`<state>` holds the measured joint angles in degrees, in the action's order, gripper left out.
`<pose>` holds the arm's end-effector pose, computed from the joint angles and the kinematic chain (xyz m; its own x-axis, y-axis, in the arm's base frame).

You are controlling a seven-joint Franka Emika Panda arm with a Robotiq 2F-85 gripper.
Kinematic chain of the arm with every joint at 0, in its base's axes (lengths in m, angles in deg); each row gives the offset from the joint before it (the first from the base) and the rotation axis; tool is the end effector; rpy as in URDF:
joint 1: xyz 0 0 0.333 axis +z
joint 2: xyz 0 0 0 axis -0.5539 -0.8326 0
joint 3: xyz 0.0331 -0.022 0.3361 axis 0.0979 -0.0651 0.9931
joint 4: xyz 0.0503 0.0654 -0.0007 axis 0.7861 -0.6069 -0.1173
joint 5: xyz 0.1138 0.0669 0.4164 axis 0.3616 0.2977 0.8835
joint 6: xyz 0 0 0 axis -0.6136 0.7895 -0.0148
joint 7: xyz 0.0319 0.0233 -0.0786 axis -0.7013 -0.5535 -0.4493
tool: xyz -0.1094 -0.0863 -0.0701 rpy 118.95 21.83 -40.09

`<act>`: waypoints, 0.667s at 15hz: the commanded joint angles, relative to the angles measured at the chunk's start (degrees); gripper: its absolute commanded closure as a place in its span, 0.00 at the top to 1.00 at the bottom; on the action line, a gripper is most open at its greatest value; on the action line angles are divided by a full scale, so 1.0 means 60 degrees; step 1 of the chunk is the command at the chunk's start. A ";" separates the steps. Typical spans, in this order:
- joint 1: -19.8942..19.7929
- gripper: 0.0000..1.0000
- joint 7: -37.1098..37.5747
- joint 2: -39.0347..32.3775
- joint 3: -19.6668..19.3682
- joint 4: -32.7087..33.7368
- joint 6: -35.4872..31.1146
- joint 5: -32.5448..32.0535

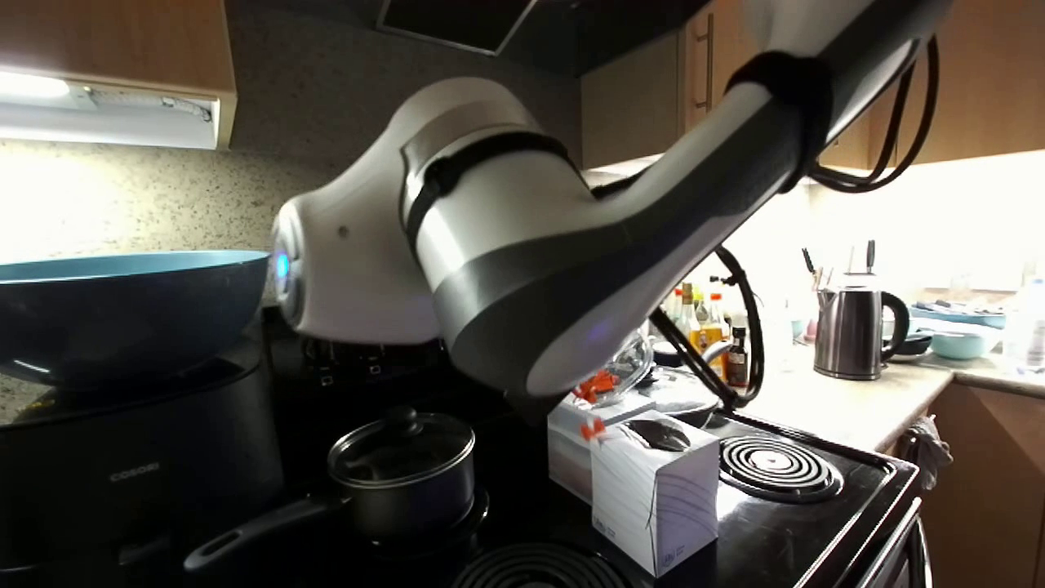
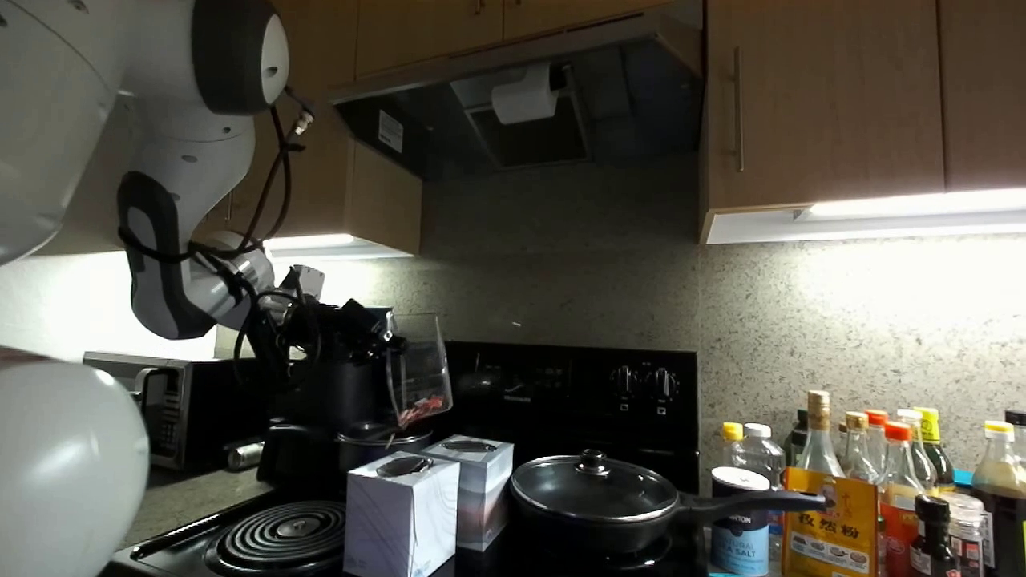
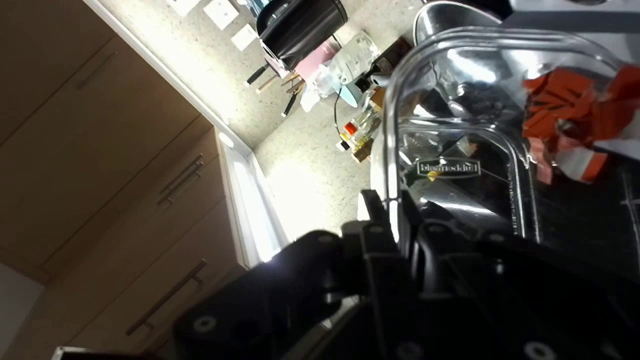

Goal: Pour the contents of the bowl into the box

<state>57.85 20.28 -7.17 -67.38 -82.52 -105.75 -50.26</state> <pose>0.5207 0.2481 0.3949 0.7331 0.0214 0.6798 -0.6452 -0.2941 0.7051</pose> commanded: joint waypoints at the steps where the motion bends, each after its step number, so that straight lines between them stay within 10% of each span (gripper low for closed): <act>1: -0.0656 0.02 0.0285 0.1220 -0.0294 -0.0682 -0.0152 0.0482; 10: -0.1455 0.02 -0.0211 0.1740 -0.0796 -0.1129 -0.0509 0.1370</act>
<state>49.77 20.36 1.65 -72.23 -87.13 -107.86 -43.21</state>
